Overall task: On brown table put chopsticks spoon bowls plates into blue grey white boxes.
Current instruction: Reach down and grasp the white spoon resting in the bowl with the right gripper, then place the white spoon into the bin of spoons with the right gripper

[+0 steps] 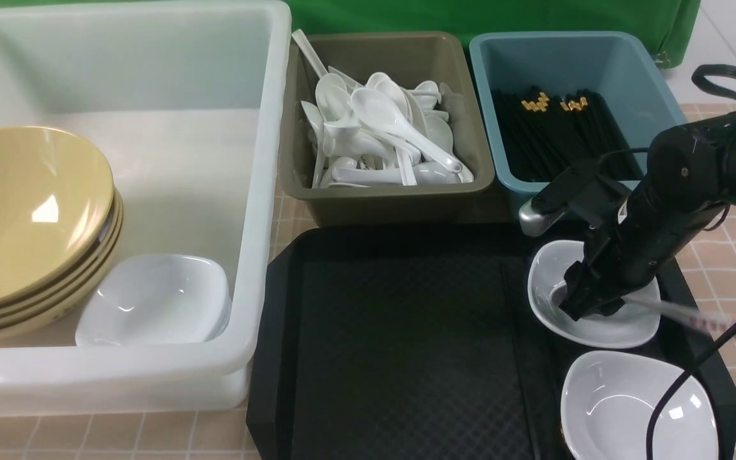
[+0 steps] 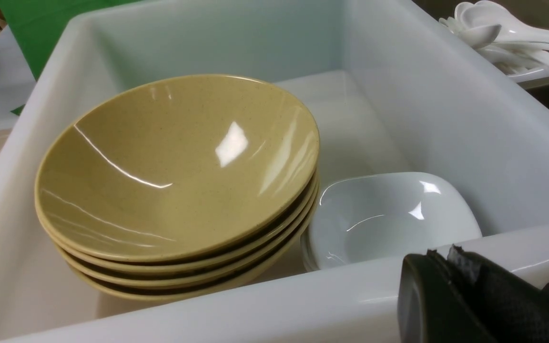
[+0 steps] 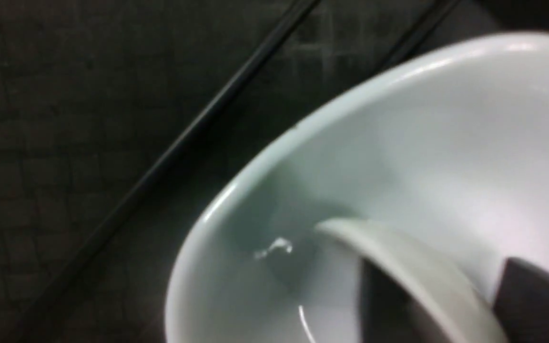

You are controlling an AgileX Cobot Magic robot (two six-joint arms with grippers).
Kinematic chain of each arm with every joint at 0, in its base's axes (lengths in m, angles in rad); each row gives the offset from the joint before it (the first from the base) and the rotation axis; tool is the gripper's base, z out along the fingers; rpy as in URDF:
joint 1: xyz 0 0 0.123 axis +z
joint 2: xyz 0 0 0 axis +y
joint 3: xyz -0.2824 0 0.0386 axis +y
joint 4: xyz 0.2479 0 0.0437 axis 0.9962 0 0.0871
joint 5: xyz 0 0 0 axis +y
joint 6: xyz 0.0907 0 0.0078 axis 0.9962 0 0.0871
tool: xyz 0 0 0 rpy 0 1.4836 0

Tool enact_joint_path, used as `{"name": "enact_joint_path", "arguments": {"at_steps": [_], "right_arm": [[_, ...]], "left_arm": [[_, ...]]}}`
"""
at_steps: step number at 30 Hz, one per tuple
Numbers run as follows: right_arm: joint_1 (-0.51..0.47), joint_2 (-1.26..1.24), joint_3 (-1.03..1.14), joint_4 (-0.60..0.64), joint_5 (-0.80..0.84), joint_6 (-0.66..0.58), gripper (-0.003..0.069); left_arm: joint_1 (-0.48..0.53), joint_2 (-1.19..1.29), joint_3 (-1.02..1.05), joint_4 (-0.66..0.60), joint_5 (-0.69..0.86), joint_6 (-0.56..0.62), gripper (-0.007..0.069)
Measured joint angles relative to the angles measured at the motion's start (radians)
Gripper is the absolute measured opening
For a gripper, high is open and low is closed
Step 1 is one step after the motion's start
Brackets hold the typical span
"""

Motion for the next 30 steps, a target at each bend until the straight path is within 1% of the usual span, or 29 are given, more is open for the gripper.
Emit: {"name": "enact_joint_path", "arguments": {"at_steps": [2, 3, 7, 10, 12, 15, 18, 19, 21, 22, 24, 26, 30], "right_arm": [[0.000, -0.006, 0.000, 0.000, 0.022, 0.005, 0.0185], [0.000, -0.011, 0.000, 0.000, 0.032, 0.016, 0.0174], [0.000, -0.042, 0.002, 0.003, 0.073, 0.047, 0.0179], [0.000, -0.099, -0.012, 0.036, 0.095, 0.051, 0.0179], [0.000, -0.144, -0.040, 0.097, 0.097, 0.050, 0.0179], [0.000, -0.207, -0.111, 0.239, 0.049, 0.015, 0.0179], [0.004, -0.234, -0.206, 0.506, -0.129, -0.124, 0.0179], [0.004, -0.234, -0.211, 0.522, -0.143, -0.135, 0.0179], [0.022, -0.217, -0.249, 0.643, -0.282, -0.236, 0.0179], [0.038, -0.190, -0.276, 0.704, -0.381, -0.304, 0.0179], [0.069, -0.126, -0.332, 0.758, -0.527, -0.386, 0.0179], [0.095, -0.049, -0.401, 0.782, -0.630, -0.423, 0.0179], [0.127, 0.136, -0.543, 0.797, -0.705, -0.466, 0.0179]], "left_arm": [[0.000, 0.000, 0.000, 0.000, 0.000, 0.000, 0.0001], [0.000, 0.000, 0.000, 0.000, 0.001, 0.000, 0.0001], [0.000, 0.000, 0.000, 0.000, 0.002, 0.001, 0.0001], [0.000, 0.000, 0.000, 0.000, 0.002, 0.001, 0.0001], [0.000, 0.000, 0.002, 0.000, 0.001, 0.001, 0.0001], [0.000, 0.000, 0.024, 0.000, -0.021, 0.001, 0.0001], [0.000, 0.000, 0.040, 0.000, -0.044, 0.001, 0.0001], [0.000, 0.000, 0.040, 0.000, -0.044, 0.001, 0.0001], [0.000, 0.000, 0.040, 0.000, -0.046, 0.001, 0.0001], [0.000, 0.000, 0.040, 0.001, -0.048, 0.001, 0.0001], [0.000, 0.000, 0.040, 0.001, -0.050, 0.001, 0.0001], [0.000, 0.000, 0.040, 0.001, -0.052, 0.001, 0.0001], [0.000, 0.000, 0.040, 0.001, -0.052, 0.001, 0.0001]]}}
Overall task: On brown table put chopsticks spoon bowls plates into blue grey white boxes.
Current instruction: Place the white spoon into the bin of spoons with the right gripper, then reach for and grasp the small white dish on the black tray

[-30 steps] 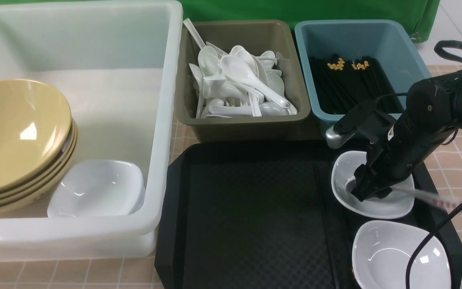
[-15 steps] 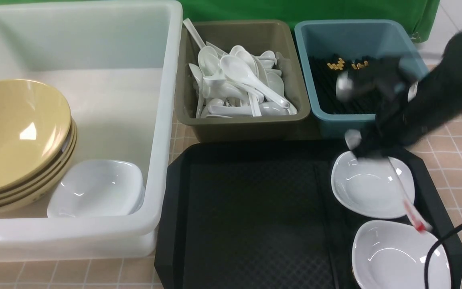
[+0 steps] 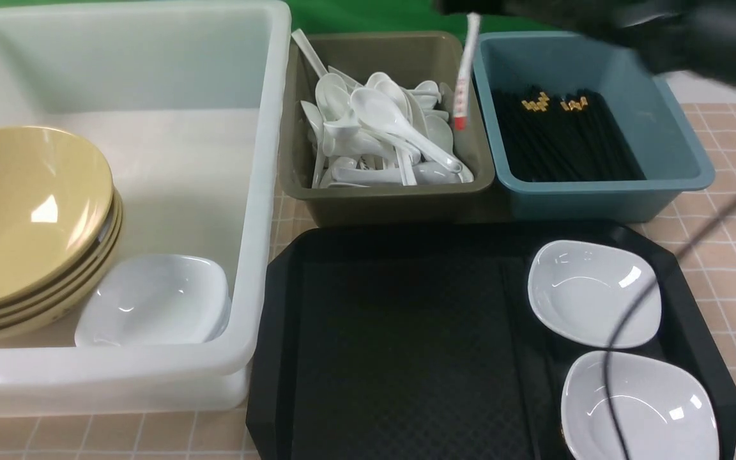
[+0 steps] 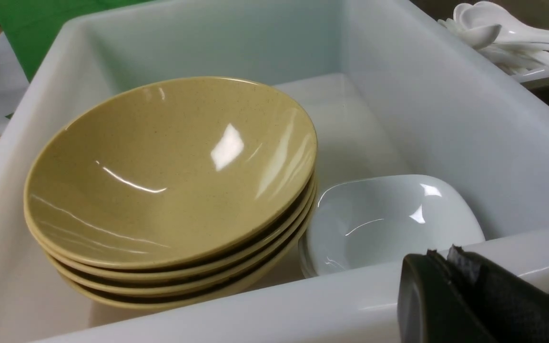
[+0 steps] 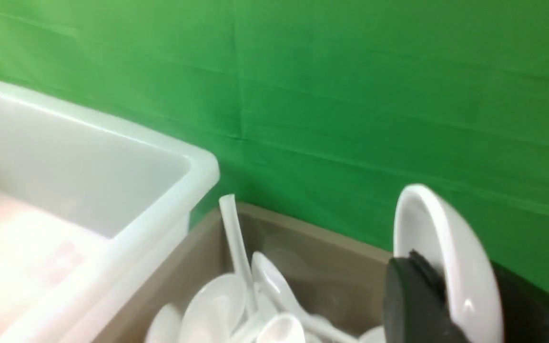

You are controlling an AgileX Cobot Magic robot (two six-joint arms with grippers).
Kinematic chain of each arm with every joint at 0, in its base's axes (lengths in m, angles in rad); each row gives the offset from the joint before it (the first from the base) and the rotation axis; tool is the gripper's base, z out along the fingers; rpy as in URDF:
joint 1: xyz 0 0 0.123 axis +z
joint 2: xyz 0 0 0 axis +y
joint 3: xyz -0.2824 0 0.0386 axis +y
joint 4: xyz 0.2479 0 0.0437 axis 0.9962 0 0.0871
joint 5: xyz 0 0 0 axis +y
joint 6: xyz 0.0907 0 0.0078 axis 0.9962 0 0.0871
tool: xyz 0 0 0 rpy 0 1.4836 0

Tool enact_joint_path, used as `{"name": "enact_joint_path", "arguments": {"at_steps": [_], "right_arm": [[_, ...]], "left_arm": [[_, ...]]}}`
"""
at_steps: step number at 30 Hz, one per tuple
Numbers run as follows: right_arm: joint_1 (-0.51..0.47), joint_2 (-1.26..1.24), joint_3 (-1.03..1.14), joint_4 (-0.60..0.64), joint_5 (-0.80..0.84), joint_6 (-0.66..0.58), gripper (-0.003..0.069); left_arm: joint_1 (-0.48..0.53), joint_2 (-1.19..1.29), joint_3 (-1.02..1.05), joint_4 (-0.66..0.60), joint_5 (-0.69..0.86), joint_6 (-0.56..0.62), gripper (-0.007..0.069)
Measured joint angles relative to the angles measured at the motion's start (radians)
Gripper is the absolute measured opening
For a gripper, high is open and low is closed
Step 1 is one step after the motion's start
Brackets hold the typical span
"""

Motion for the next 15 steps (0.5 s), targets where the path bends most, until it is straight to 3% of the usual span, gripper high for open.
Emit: {"name": "enact_joint_path", "arguments": {"at_steps": [4, 6, 9, 11, 15], "right_arm": [[0.006, 0.163, -0.115, 0.005, -0.012, -0.072, 0.0225], [0.005, 0.237, -0.151, 0.005, -0.009, -0.100, 0.0334], [0.005, 0.243, -0.154, 0.007, 0.017, -0.110, 0.0408], [0.004, 0.211, -0.157, 0.007, 0.082, -0.127, 0.0471], [0.000, 0.079, -0.161, -0.056, 0.257, -0.144, 0.0510]], "left_arm": [[0.000, 0.000, 0.000, 0.000, 0.000, 0.000, 0.0001], [0.000, 0.000, 0.000, 0.000, 0.000, 0.000, 0.0001], [0.000, 0.000, 0.000, 0.000, 0.000, -0.001, 0.0001], [0.000, 0.000, 0.000, 0.000, 0.000, -0.007, 0.0001], [0.000, 0.000, 0.000, 0.001, 0.000, -0.001, 0.0001]]}}
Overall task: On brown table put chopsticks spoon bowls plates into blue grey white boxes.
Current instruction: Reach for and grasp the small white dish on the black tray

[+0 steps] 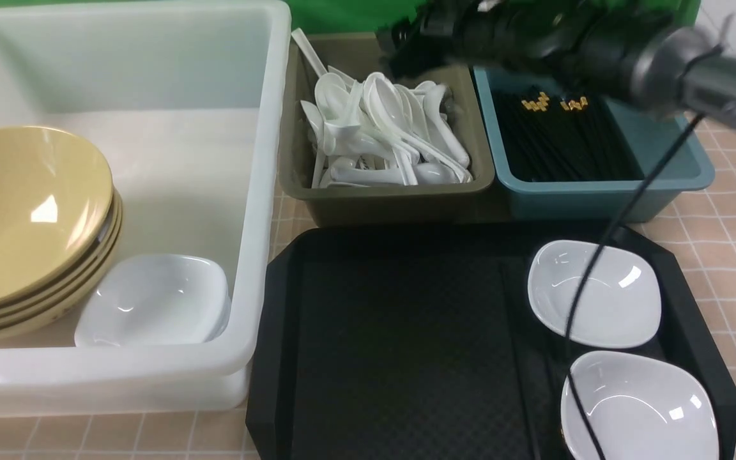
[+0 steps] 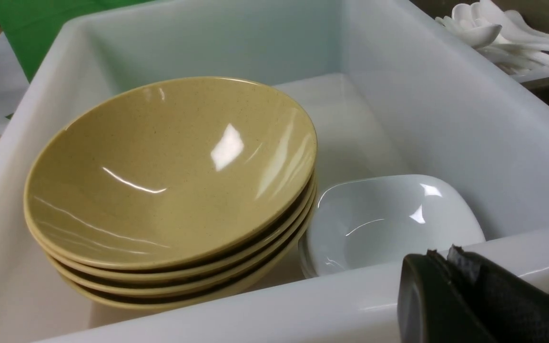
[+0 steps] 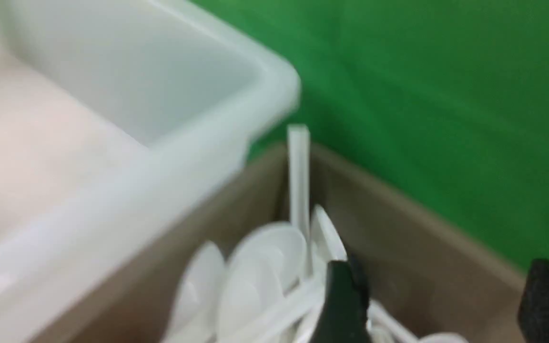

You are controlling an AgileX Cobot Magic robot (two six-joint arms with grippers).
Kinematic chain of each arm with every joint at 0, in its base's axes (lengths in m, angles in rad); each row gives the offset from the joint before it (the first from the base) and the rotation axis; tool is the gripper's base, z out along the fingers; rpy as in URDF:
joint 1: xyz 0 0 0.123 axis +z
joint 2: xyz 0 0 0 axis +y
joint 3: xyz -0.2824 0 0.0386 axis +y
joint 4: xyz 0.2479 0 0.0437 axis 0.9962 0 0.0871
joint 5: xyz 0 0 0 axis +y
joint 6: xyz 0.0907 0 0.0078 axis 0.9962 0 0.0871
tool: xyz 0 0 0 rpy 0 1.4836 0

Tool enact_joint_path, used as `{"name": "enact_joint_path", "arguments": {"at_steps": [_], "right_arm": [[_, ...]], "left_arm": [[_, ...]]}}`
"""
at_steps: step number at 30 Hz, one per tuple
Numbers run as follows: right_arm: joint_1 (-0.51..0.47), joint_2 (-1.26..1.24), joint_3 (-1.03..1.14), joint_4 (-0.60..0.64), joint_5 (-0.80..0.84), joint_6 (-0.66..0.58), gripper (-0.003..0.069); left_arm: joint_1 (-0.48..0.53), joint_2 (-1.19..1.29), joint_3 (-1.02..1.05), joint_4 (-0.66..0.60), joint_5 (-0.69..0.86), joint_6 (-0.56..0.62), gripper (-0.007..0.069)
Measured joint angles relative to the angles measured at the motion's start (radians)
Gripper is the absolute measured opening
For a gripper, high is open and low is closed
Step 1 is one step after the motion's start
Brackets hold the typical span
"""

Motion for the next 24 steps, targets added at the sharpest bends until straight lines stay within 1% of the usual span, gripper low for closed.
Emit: {"name": "enact_joint_path", "arguments": {"at_steps": [3, 4, 6, 7, 9, 10, 11, 12, 13, 15, 16, 18, 20, 24], "right_arm": [[-0.012, -0.115, -0.004, -0.106, 0.117, 0.046, 0.0514], [-0.022, -0.167, -0.008, -0.175, 0.174, 0.103, 0.0514], [-0.033, -0.215, -0.012, -0.245, 0.224, 0.182, 0.0515], [-0.049, -0.265, -0.012, -0.379, 0.316, 0.304, 0.0515], [-0.074, -0.314, -0.014, -0.543, 0.449, 0.502, 0.0515], [-0.094, -0.335, -0.014, -0.656, 0.575, 0.670, 0.0515], [-0.097, -0.337, -0.014, -0.670, 0.595, 0.691, 0.0515], [-0.108, -0.342, -0.011, -0.716, 0.674, 0.766, 0.0515], [-0.127, -0.343, 0.011, -0.770, 0.798, 0.845, 0.0515], [-0.140, -0.345, 0.089, -0.809, 0.911, 0.883, 0.0515], [-0.143, -0.353, 0.172, -0.816, 0.952, 0.887, 0.0516], [-0.143, -0.364, 0.238, -0.816, 0.961, 0.887, 0.0516], [-0.138, -0.409, 0.419, -0.810, 0.961, 0.887, 0.0516], [-0.137, -0.480, 0.680, -0.805, 0.913, 0.850, 0.0516]], "left_arm": [[0.000, 0.000, 0.000, 0.001, 0.000, 0.000, 0.0001], [0.000, 0.000, 0.000, 0.004, 0.000, 0.000, 0.0001], [0.000, 0.000, 0.000, 0.005, 0.000, 0.000, 0.0001], [0.000, 0.000, 0.000, 0.005, 0.000, 0.000, 0.0001], [0.000, 0.000, 0.000, 0.005, 0.000, 0.000, 0.0001], [0.000, 0.000, 0.000, 0.005, -0.001, 0.000, 0.0001], [0.000, 0.000, 0.000, 0.005, -0.001, 0.000, 0.0001], [0.000, 0.000, 0.000, 0.005, -0.001, 0.000, 0.0001], [0.000, 0.000, 0.000, 0.005, -0.001, 0.000, 0.0001], [0.000, 0.000, 0.000, 0.005, -0.001, 0.000, 0.0001], [0.000, 0.000, 0.000, 0.005, -0.001, 0.000, 0.0001], [0.000, 0.000, 0.000, 0.005, -0.001, 0.000, 0.0001], [0.000, 0.000, 0.000, 0.005, -0.001, 0.000, 0.0001], [-0.001, 0.000, 0.000, 0.005, -0.001, 0.001, 0.0001]]}}
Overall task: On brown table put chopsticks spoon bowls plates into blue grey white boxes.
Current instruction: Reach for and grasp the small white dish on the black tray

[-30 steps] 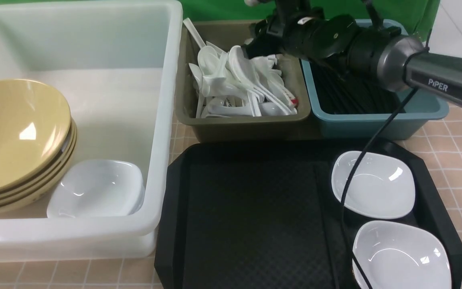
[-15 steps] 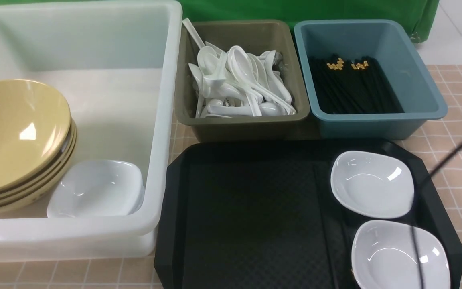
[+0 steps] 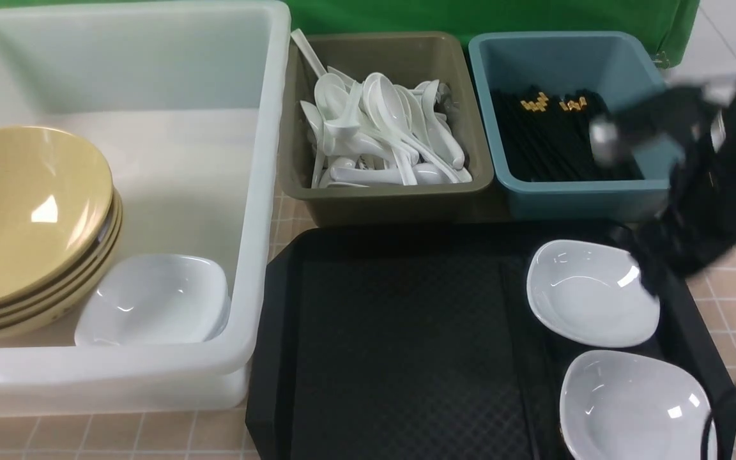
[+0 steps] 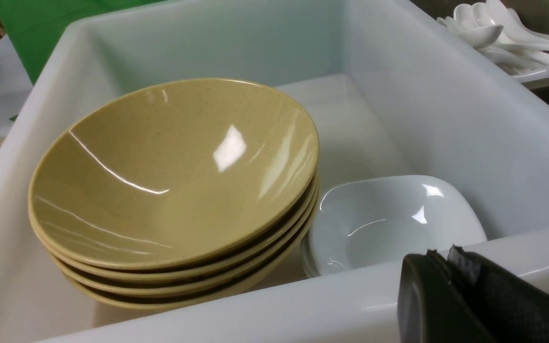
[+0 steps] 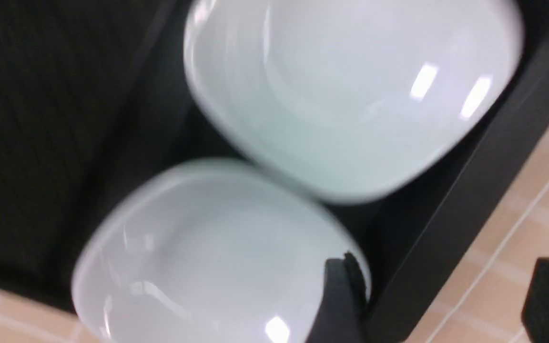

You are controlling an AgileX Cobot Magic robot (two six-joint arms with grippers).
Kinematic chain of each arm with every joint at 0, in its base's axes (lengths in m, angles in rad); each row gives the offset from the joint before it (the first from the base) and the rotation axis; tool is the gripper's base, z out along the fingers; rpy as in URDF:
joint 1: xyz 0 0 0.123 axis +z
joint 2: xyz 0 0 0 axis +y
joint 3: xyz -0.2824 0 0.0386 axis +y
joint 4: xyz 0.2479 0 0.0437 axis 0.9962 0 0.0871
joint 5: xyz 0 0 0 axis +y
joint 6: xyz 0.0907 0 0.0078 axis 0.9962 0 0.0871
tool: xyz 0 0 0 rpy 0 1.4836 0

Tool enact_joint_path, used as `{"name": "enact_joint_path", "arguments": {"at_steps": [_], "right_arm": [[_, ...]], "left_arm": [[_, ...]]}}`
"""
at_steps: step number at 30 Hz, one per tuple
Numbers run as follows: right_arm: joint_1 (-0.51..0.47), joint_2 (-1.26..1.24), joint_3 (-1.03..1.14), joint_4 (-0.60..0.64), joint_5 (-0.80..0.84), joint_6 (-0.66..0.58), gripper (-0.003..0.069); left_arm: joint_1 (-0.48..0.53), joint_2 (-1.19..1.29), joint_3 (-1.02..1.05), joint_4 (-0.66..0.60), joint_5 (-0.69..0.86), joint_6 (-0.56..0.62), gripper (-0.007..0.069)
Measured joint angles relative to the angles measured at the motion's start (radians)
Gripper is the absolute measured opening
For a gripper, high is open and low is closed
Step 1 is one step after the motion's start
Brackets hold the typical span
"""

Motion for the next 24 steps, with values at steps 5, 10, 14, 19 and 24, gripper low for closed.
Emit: {"name": "enact_joint_path", "arguments": {"at_steps": [5, 10, 14, 19, 24], "right_arm": [[0.000, -0.003, 0.213, 0.037, -0.164, -0.021, 0.0516], [0.000, 0.020, 0.309, 0.079, -0.360, -0.040, 0.0514], [0.000, 0.042, 0.325, 0.082, -0.436, -0.044, 0.0495], [0.000, 0.049, 0.323, 0.100, -0.419, -0.047, 0.0365], [0.000, 0.011, 0.282, 0.121, -0.305, -0.050, 0.0214]], "left_arm": [[0.000, 0.000, 0.000, 0.000, 0.000, 0.000, 0.0001], [0.000, 0.000, 0.000, 0.000, 0.000, 0.000, 0.0001], [0.000, 0.000, 0.000, 0.000, 0.000, 0.000, 0.0001], [0.000, 0.000, 0.000, 0.000, 0.000, 0.000, 0.0001], [-0.001, 0.000, 0.000, 0.000, 0.000, 0.000, 0.0001]]}}
